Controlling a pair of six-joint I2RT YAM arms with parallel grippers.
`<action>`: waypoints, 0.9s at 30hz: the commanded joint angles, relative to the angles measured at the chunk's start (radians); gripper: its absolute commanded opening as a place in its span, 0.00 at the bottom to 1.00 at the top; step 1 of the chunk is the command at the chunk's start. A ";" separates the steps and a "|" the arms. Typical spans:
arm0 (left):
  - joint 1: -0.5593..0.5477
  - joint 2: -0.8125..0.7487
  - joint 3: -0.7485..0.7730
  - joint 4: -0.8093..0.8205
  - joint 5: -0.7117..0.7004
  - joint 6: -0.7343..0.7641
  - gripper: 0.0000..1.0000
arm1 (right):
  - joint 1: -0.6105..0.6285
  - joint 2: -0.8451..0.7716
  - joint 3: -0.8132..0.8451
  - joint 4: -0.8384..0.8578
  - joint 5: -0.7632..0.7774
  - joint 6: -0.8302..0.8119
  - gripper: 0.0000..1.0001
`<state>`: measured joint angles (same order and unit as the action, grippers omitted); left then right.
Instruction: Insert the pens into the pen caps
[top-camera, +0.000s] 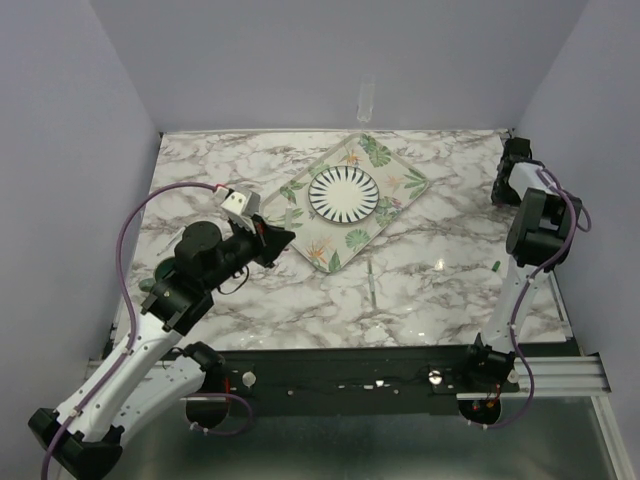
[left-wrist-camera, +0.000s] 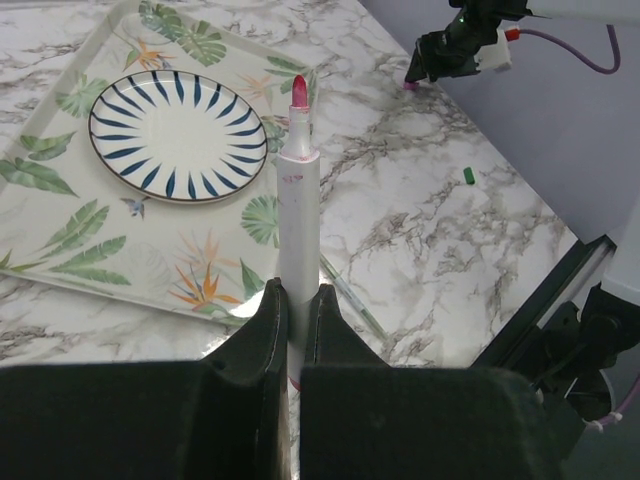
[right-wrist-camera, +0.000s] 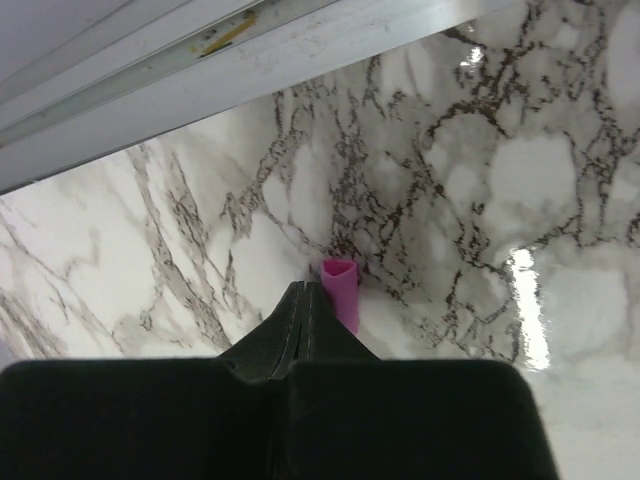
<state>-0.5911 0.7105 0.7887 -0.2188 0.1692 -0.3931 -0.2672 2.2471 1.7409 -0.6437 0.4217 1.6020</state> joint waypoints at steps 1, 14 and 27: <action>0.002 -0.020 -0.016 0.035 0.019 -0.006 0.00 | 0.008 -0.060 -0.041 -0.085 -0.006 0.030 0.01; 0.002 -0.068 -0.019 0.038 0.033 -0.007 0.00 | 0.008 -0.192 -0.084 0.269 -0.295 -0.647 0.07; -0.001 -0.117 -0.022 0.041 0.038 -0.009 0.00 | -0.027 -0.011 0.304 -0.019 -0.178 -1.244 0.35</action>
<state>-0.5911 0.6140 0.7753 -0.2031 0.1932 -0.3973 -0.2794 2.1807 2.0972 -0.6235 0.1577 0.5533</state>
